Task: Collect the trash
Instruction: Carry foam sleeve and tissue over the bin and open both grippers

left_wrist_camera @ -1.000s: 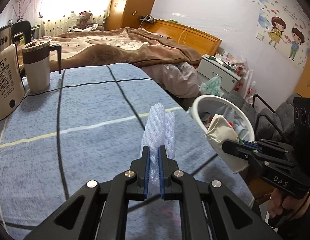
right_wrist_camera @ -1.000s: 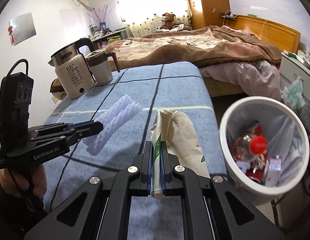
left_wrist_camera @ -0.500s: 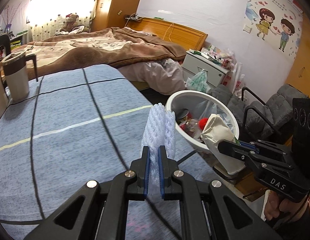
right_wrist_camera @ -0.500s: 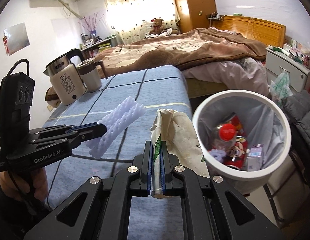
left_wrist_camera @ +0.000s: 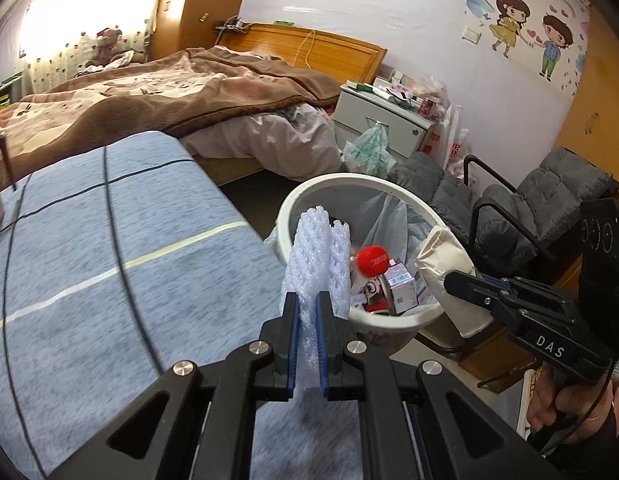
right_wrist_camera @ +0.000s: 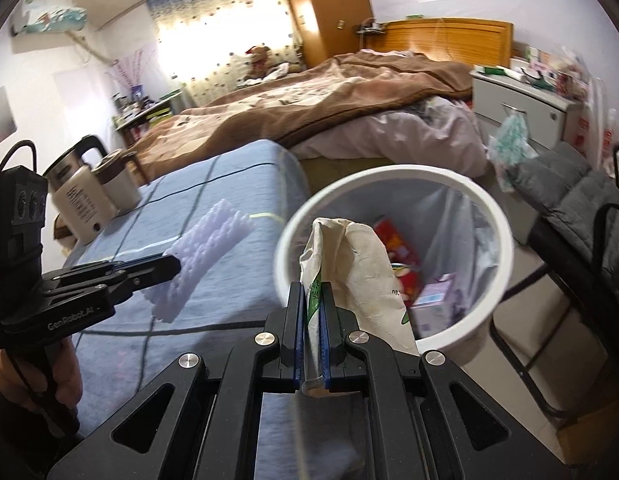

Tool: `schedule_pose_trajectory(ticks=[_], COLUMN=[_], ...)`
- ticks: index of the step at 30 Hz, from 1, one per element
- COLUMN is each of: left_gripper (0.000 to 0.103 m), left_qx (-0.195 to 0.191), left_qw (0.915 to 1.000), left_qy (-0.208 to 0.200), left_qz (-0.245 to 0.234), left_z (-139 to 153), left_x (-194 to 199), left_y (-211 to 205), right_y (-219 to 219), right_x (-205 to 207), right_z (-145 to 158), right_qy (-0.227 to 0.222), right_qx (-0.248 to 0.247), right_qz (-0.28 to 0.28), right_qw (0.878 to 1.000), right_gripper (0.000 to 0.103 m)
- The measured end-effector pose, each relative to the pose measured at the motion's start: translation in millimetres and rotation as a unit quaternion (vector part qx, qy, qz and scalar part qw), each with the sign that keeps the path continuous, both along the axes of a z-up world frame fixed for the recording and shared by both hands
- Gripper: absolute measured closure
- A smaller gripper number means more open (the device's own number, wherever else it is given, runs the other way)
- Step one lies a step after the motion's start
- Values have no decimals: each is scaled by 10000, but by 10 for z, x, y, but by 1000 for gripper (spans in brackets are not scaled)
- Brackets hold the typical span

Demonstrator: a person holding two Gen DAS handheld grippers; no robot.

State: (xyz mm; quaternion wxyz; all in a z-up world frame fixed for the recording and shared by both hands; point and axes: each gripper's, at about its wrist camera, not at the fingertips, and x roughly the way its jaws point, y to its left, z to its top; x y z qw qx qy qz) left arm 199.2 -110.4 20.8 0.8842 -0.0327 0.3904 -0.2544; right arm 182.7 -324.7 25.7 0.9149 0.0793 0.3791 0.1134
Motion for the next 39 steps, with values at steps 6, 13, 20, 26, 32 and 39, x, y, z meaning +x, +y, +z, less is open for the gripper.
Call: schedule_pose_trajectory(ticks=[6,13,20,26,32,39], left_gripper=[94,94,94,85,60,54], left_qx=[78,195,290,162,66,38], left_qw=[9999,9994,9989,9986,9993,9998], left_qy=[66,174,286,442,337,159], left_qz=[-137,-212,-226,-252,-175,-77], left_z=[-54,-136,-245,-296,-246,-124], left_x=[175,400,566,685,657,517], left_y=[-236,-445,-576,-636,-602,-445], right_y=[-156,-236,-290,-292,-286,-290], right_x=[151,299,400,383,312,131], right_z=[-92,-206,-303,-307,-239,-164], right_qy=[117,281,432,351,245,191], right_qx=[35,100,170,102,38,22], right_qz=[-187,-272,-287,-320,-372,-555], right_qw=[9998,9992,9985,9988,9990,9983], right_gripper=[96,95,93,63,58,58])
